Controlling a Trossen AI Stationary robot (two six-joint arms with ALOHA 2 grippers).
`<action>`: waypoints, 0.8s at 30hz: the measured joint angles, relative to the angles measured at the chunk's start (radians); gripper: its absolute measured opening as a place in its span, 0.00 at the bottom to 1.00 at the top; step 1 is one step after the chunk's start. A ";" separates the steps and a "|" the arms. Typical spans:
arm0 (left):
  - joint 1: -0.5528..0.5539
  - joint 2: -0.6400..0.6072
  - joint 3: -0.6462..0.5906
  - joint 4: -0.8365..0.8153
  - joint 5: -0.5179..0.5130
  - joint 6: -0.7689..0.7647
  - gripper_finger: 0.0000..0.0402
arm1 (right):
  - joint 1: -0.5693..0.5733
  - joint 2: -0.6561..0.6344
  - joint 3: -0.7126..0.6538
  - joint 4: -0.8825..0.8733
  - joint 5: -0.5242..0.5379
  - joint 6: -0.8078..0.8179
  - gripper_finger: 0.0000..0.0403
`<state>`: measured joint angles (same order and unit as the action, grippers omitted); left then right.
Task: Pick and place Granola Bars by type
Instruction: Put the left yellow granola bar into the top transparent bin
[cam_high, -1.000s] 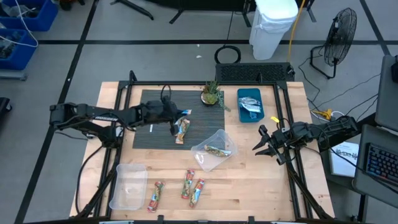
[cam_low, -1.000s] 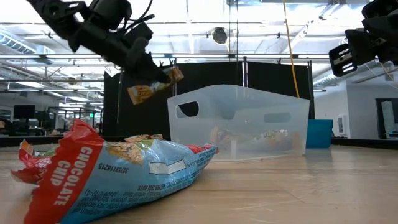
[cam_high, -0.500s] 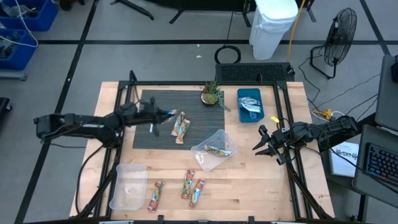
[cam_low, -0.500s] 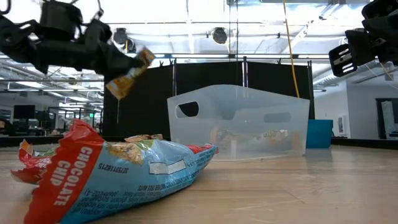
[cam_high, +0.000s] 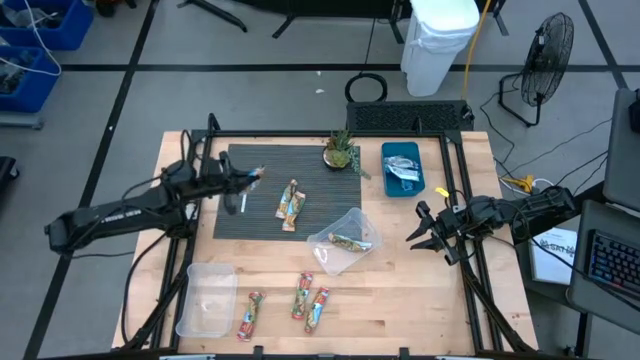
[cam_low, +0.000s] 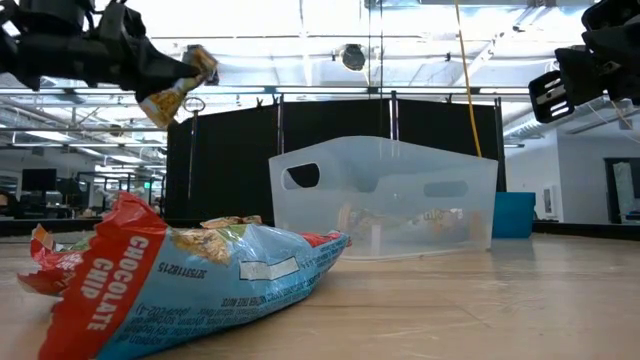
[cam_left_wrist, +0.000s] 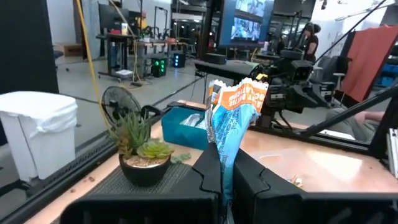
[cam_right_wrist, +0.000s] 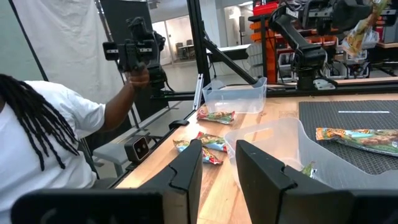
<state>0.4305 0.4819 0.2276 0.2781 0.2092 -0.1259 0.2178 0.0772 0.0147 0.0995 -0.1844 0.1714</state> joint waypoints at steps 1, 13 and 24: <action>0.000 -0.015 0.017 -0.039 0.000 0.000 0.02 | 0.000 0.000 0.000 0.000 0.000 0.000 0.22; -0.010 -0.046 0.150 -0.295 0.069 0.028 0.02 | 0.000 0.000 0.000 0.000 0.000 0.000 0.22; -0.217 0.130 0.109 -0.102 0.268 -0.005 0.02 | 0.000 0.000 -0.001 0.000 0.000 0.000 0.22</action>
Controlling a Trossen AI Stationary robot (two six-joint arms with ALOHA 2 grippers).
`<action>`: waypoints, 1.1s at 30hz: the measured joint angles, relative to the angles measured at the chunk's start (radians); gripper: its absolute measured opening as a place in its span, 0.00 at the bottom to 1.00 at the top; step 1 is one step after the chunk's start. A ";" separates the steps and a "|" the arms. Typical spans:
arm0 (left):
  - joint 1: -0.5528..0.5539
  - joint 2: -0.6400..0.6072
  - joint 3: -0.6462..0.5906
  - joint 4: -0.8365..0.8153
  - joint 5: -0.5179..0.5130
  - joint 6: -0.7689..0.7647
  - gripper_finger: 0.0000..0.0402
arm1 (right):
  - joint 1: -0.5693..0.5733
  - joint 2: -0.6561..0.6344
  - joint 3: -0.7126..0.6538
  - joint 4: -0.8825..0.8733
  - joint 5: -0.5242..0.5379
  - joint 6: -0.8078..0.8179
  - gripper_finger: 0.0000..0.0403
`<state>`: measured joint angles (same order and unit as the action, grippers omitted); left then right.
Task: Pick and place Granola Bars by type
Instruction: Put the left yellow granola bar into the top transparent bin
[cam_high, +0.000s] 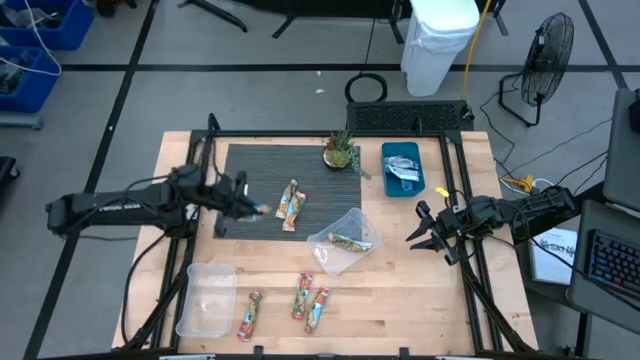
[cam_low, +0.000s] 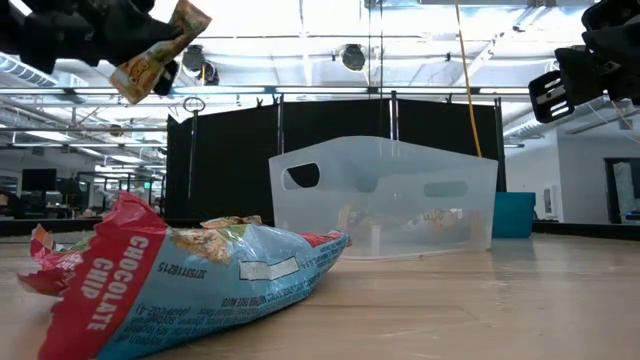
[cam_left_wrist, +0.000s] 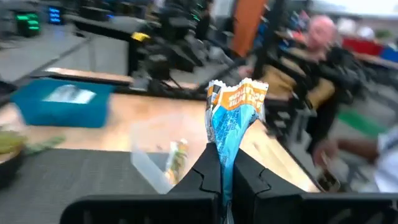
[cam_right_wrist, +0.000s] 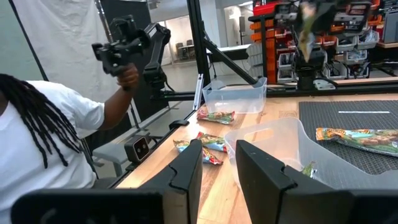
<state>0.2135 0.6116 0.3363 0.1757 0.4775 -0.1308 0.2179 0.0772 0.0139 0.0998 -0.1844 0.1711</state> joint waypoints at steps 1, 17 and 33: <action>-0.027 0.022 0.000 0.017 0.000 0.025 0.02 | 0.000 0.000 0.000 0.000 0.000 0.000 0.22; -0.230 0.316 0.069 0.237 -0.185 0.093 0.02 | 0.000 0.000 0.000 0.000 0.000 0.000 0.22; -0.282 0.656 0.461 -0.144 -0.320 0.182 0.02 | 0.000 0.000 0.001 0.000 0.000 0.000 0.22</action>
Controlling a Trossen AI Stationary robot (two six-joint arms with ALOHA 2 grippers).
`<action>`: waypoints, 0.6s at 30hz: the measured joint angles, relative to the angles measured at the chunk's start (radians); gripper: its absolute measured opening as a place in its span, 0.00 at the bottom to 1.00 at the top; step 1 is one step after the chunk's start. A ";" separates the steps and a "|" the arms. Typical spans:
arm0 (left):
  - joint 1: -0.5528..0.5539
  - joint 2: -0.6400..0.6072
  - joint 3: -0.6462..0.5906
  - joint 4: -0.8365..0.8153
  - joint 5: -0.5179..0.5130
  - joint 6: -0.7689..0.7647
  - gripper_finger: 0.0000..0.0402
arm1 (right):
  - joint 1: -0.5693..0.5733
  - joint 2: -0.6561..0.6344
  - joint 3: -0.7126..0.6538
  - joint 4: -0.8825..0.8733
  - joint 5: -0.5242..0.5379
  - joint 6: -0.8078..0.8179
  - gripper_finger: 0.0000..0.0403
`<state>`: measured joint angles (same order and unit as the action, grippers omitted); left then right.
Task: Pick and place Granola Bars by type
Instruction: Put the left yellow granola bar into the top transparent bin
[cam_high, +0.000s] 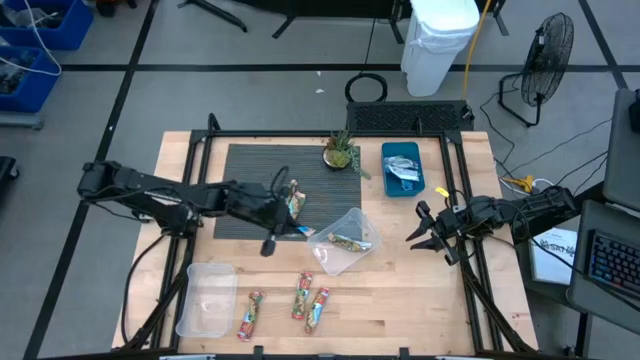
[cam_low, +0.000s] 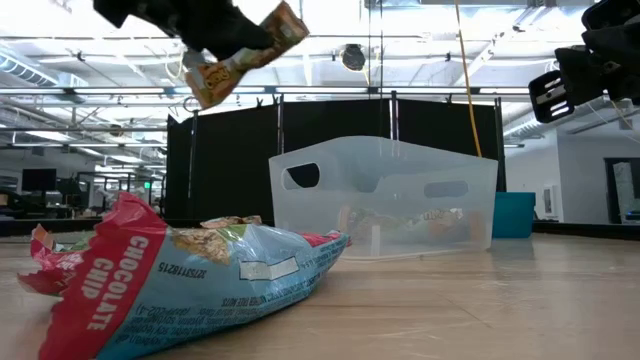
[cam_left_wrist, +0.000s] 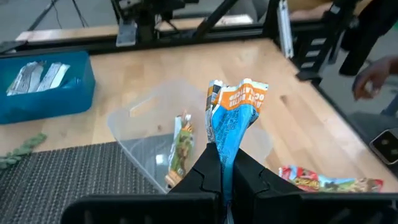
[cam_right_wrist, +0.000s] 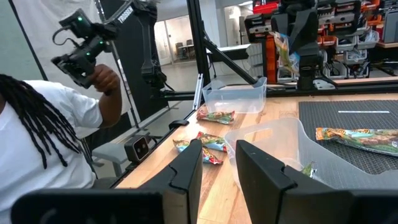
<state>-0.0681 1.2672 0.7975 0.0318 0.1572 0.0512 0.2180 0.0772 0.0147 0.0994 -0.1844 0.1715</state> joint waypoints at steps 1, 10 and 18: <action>0.000 0.015 0.020 -0.017 -0.006 0.001 0.02 | 0.000 0.000 0.000 0.000 0.000 0.000 0.22; 0.000 0.129 0.142 -0.075 -0.027 0.002 0.03 | 0.000 0.000 0.000 0.000 0.000 0.000 0.22; 0.001 0.211 0.227 -0.111 -0.028 -0.008 0.03 | 0.000 0.000 0.000 0.000 0.000 0.000 0.22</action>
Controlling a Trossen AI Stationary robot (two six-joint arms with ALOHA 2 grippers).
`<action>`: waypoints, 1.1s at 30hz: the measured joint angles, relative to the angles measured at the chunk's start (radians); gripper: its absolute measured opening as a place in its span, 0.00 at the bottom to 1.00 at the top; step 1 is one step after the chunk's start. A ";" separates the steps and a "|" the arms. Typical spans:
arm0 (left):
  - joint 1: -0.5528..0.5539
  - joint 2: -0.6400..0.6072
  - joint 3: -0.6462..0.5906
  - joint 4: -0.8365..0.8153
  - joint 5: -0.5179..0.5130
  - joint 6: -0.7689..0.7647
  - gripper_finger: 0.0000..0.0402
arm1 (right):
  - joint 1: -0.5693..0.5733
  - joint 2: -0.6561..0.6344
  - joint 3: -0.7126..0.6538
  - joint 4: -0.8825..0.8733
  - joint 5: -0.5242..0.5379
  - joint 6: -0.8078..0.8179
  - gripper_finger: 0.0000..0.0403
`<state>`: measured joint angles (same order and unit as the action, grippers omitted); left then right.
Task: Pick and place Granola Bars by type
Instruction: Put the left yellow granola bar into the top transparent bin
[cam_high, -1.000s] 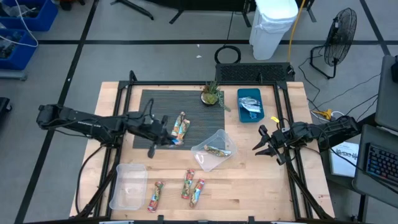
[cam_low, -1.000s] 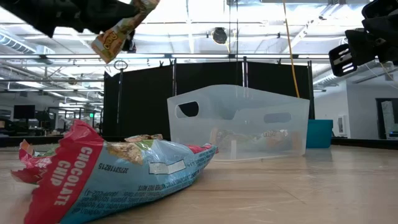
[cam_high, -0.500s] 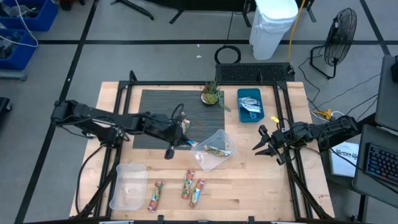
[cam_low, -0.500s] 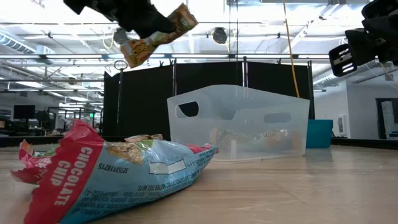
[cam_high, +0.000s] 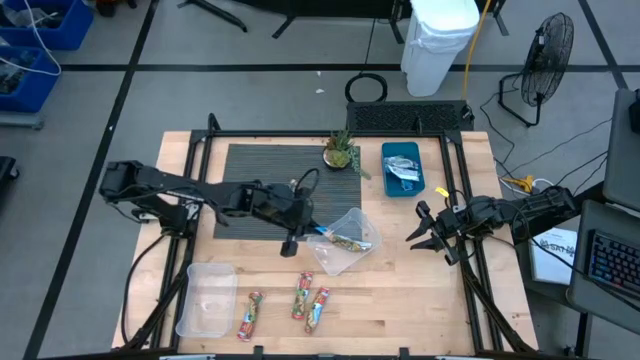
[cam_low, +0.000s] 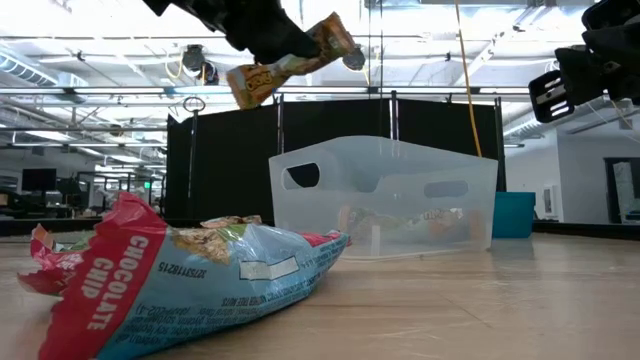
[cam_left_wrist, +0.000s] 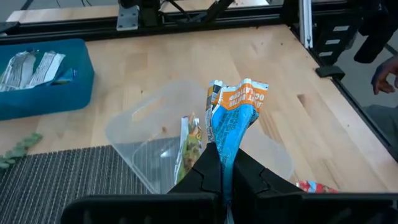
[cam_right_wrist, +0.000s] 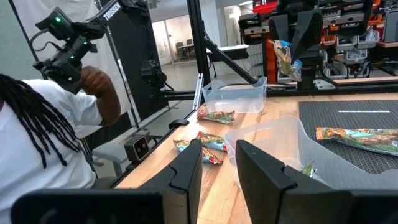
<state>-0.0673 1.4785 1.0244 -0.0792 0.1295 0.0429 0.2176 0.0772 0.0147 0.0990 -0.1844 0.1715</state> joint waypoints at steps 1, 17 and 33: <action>0.000 0.012 0.009 0.000 0.000 -0.001 0.03 | 0.000 0.000 0.000 0.000 0.000 0.000 0.22; 0.012 0.186 0.157 0.005 0.058 0.026 0.02 | 0.000 0.001 0.000 0.000 0.000 0.000 0.22; 0.006 0.288 0.179 0.075 0.063 -0.037 0.04 | 0.000 0.002 0.000 0.000 0.000 0.000 0.22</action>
<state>-0.0612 1.7660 1.2030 -0.0046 0.1928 0.0060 0.2176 0.0792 0.0143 0.0986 -0.1844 0.1711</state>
